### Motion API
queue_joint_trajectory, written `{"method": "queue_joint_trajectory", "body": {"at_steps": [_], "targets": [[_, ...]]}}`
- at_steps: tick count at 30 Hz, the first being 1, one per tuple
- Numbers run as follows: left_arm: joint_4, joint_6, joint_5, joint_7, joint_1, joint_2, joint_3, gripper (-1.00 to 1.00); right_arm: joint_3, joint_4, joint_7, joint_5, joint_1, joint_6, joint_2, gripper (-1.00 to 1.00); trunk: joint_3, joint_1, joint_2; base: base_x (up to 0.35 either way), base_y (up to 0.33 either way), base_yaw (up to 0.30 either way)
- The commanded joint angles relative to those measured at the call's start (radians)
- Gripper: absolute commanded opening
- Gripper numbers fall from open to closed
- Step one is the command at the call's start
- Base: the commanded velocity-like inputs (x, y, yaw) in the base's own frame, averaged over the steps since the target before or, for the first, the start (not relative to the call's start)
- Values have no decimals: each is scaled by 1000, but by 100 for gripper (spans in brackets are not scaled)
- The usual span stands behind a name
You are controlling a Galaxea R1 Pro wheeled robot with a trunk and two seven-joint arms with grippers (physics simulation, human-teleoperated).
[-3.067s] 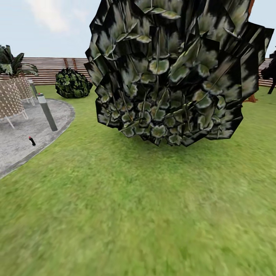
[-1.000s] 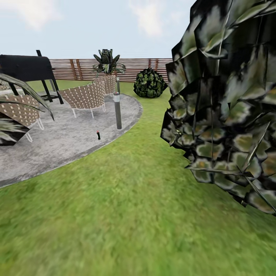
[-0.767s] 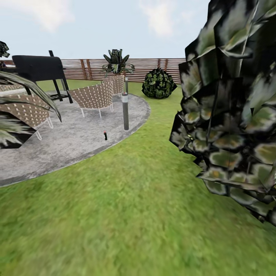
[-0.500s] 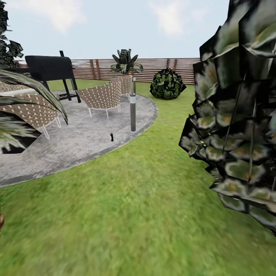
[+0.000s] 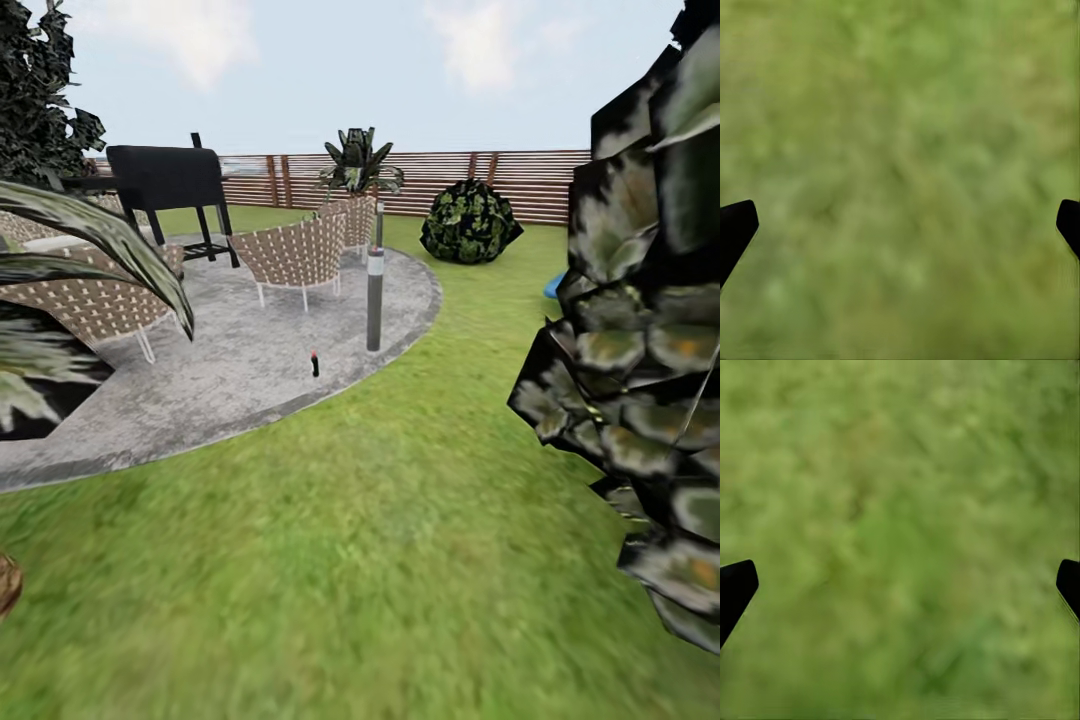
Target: Pick up the pesticide atomizer in the garden and spray insectifuge to fully cover both potted plants in the garden.
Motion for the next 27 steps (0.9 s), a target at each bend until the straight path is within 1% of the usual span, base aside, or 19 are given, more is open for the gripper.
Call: {"method": "queue_joint_trajectory", "body": {"at_steps": [1,27], "targets": [[1,-3,-1,0,-1,0,4,100,5,0,-5,-2,-1,-2,-1,100,-1,0,0,339,0,12],[1,-3,-1,0,0,0,4,100,7,1,-1,-1,-1,-4,-2,100,-1,0,0,339,0,1]]}}
